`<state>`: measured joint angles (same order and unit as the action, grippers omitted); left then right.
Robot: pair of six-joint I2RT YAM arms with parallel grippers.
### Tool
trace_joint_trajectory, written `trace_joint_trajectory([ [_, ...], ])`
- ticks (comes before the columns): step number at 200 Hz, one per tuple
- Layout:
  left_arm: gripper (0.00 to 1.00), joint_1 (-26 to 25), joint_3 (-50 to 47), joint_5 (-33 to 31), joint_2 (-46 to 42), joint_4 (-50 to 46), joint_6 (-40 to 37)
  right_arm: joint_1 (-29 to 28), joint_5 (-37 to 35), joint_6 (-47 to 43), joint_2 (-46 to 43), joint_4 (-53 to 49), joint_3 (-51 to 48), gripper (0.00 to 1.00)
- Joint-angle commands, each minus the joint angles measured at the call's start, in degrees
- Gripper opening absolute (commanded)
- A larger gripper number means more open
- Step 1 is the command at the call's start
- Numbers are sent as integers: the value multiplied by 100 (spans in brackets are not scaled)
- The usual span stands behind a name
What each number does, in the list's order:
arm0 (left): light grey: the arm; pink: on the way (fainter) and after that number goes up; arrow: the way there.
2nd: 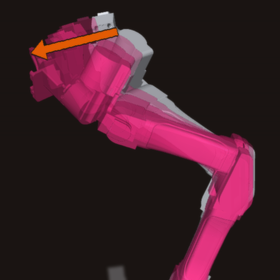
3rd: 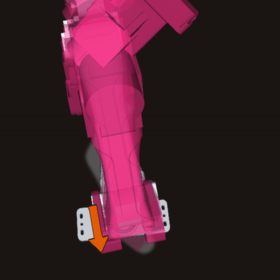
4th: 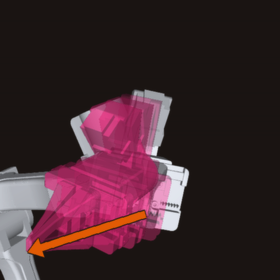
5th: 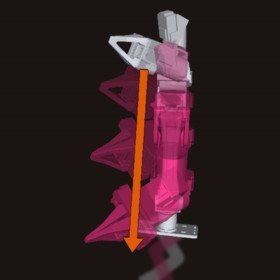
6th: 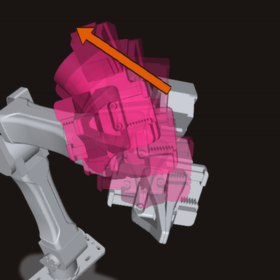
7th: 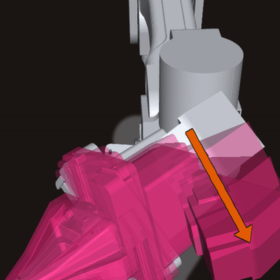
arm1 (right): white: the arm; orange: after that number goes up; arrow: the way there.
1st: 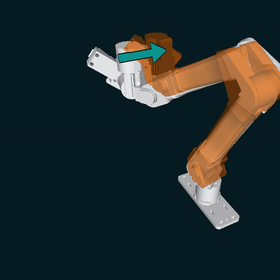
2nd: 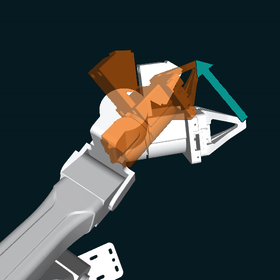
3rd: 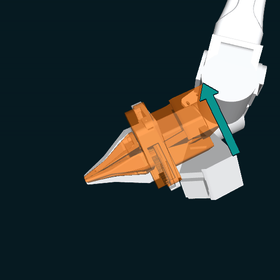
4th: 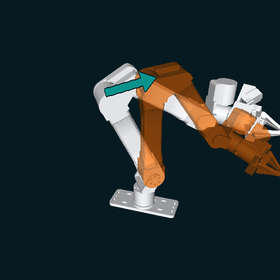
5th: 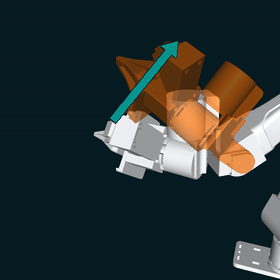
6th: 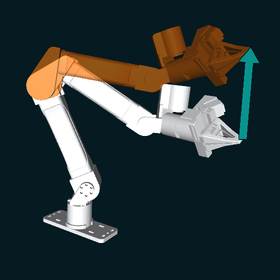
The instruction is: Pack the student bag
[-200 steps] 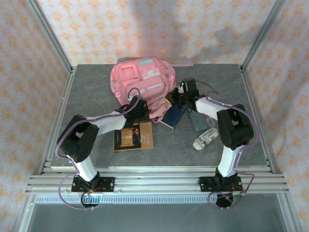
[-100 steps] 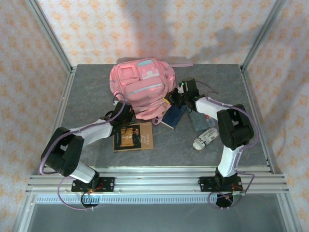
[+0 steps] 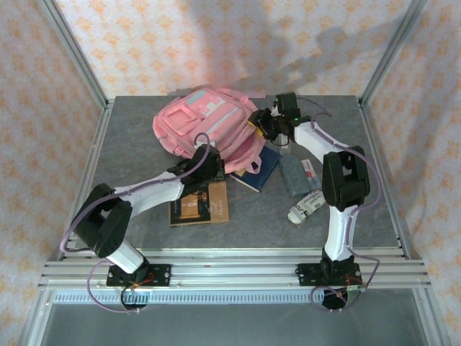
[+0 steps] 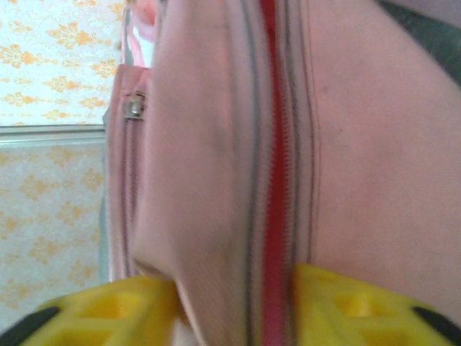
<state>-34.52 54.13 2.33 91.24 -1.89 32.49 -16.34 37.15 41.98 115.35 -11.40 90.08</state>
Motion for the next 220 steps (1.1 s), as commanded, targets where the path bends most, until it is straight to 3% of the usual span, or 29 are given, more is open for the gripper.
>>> trace_joint_trajectory([
  [1,0,-37,294,116,292,2,-34,46,-594,-180,-568,-44,-470,55],
  [59,0,-90,476,215,447,-4,-128,-197,243,277,-2013,1074,-2718,57],
  [95,0,-149,491,194,434,-27,-141,-863,451,608,-1693,1447,-2778,57],
  [132,0,-255,508,130,387,-66,-177,-1142,509,898,-862,1554,-2328,55],
  [148,0,-290,485,85,400,-92,-199,-1152,469,1034,-594,1700,-2182,43],
  [165,0,-292,400,6,401,-127,-198,-1144,253,1075,-497,1773,-2070,16],
  [180,0,-277,260,-187,347,-143,-195,-1118,113,1109,-508,1846,-2049,0],
  [220,0,271,-268,-583,113,-283,-73,-961,-39,1142,-803,2039,-2300,0],
])
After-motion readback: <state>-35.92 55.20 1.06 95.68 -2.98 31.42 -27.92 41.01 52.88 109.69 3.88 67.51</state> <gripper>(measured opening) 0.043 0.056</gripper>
